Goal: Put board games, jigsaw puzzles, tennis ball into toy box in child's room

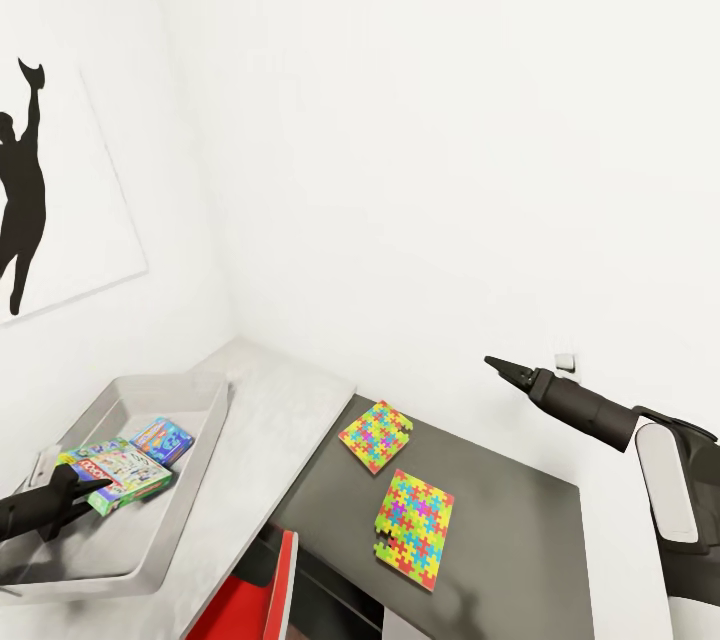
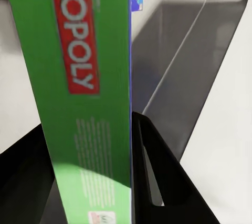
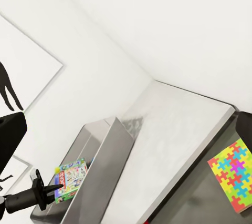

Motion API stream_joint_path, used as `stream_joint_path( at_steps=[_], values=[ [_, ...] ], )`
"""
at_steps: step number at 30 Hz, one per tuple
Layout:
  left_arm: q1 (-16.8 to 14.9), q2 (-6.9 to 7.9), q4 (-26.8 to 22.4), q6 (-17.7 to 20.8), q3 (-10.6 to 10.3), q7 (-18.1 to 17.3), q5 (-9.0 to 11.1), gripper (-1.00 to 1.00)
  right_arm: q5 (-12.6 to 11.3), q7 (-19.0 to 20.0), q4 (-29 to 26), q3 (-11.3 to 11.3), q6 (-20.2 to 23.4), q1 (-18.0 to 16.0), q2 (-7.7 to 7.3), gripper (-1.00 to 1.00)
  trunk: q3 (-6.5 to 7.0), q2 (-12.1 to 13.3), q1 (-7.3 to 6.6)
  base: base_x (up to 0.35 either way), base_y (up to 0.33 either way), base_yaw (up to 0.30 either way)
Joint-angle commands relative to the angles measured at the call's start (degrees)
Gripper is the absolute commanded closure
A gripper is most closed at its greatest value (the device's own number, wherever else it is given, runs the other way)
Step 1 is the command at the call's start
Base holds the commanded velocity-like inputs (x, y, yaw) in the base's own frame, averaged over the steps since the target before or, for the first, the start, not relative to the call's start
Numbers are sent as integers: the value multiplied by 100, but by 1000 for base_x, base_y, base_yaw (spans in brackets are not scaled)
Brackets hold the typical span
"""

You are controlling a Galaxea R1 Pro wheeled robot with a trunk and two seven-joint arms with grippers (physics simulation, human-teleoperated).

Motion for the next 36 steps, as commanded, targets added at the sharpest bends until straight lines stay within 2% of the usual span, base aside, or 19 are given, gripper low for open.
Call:
stream_joint_path(
  at_steps=[1,6,7,22,29,36],
  values=[
    [-8,-1,4,24,45,-34,-53,100,25,36,0,-7,26,-7,-2,-100,-13,-13,4,0,0,0],
    [-8,-1,4,24,48,-32,-54,100,24,36,0,-7,26,-7,-4,-100,-13,-13,4,0,0,0],
    [-8,-1,4,24,48,-32,-53,-100,24,36,0,-7,26,-7,-5,-100,-13,-13,4,0,0,0],
    [-8,7,4,29,58,-32,-47,-100,24,36,0,-7,26,-7,-2,-100,-13,-13,4,0,0,0],
    [-6,10,4,61,207,-43,-47,-100,25,18,0,-7,26,-7,3,-100,-13,-13,4,0,0,0],
    [15,23,4,82,248,-55,-39,-100,24,-85,6,-3,26,-7,25,-100,-13,-13,4,0,0,0]
  ],
)
